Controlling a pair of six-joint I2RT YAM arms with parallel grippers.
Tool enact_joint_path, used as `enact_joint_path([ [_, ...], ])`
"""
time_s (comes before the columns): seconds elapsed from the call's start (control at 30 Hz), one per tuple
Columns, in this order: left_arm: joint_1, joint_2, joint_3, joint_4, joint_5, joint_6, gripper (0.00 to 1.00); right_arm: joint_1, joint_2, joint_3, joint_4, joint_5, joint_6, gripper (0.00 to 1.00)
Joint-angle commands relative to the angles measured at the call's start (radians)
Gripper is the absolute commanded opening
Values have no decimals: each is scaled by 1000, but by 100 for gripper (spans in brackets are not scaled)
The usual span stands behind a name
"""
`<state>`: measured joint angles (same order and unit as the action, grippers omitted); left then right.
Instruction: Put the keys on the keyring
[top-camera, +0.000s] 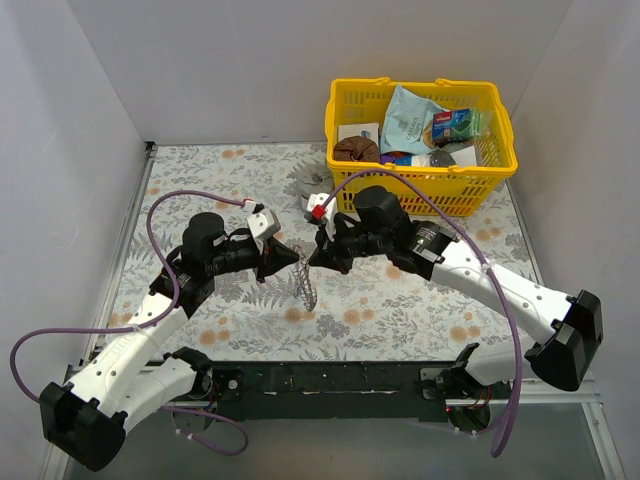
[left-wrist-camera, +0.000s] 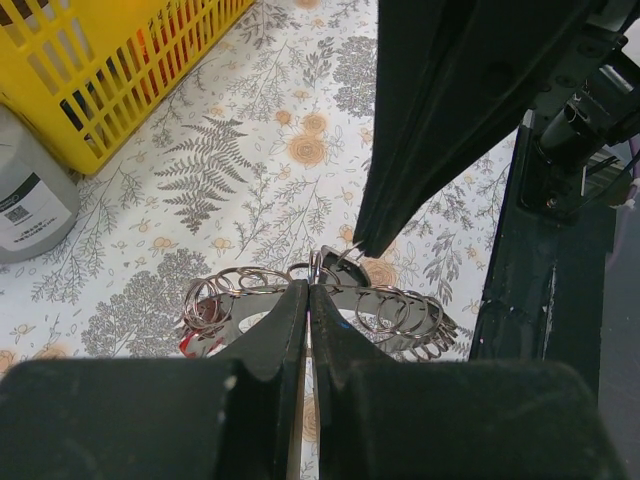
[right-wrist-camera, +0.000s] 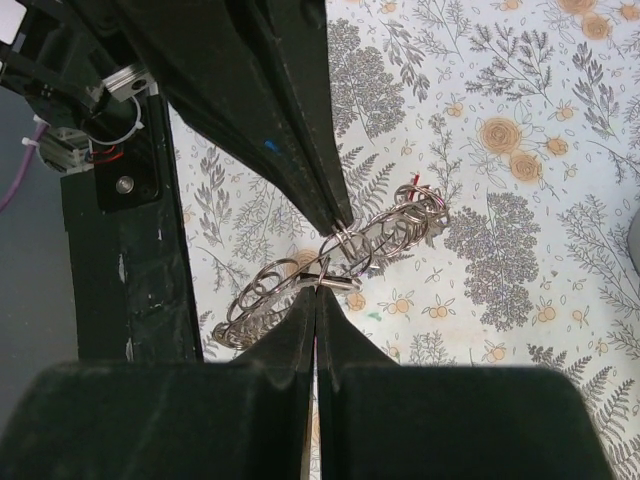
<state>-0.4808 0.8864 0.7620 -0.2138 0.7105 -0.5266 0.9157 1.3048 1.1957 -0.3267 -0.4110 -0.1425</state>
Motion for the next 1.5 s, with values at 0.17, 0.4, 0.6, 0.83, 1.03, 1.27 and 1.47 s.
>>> enact_joint_path([
  [0.17,2,-18,46,17,6,7,0,-6,28,79,-11,24,18,1],
  [0.4,1,-17,46,16,9,7,0,-6,39,91,3,11,20,1],
  [0.6,2,-18,43,16,12,4,0,-6,56,108,12,3,17,1],
  [0.83,1,-17,40,14,9,2,0,-6,80,128,15,-28,11,1],
  [1.03,1,-18,43,13,10,2,0,-6,82,124,23,3,18,1],
  [1.27,2,-26,40,11,37,13,0,-11,73,114,46,63,44,1],
  [1.47,2,-40,34,11,59,31,0,-23,73,99,49,72,66,1],
])
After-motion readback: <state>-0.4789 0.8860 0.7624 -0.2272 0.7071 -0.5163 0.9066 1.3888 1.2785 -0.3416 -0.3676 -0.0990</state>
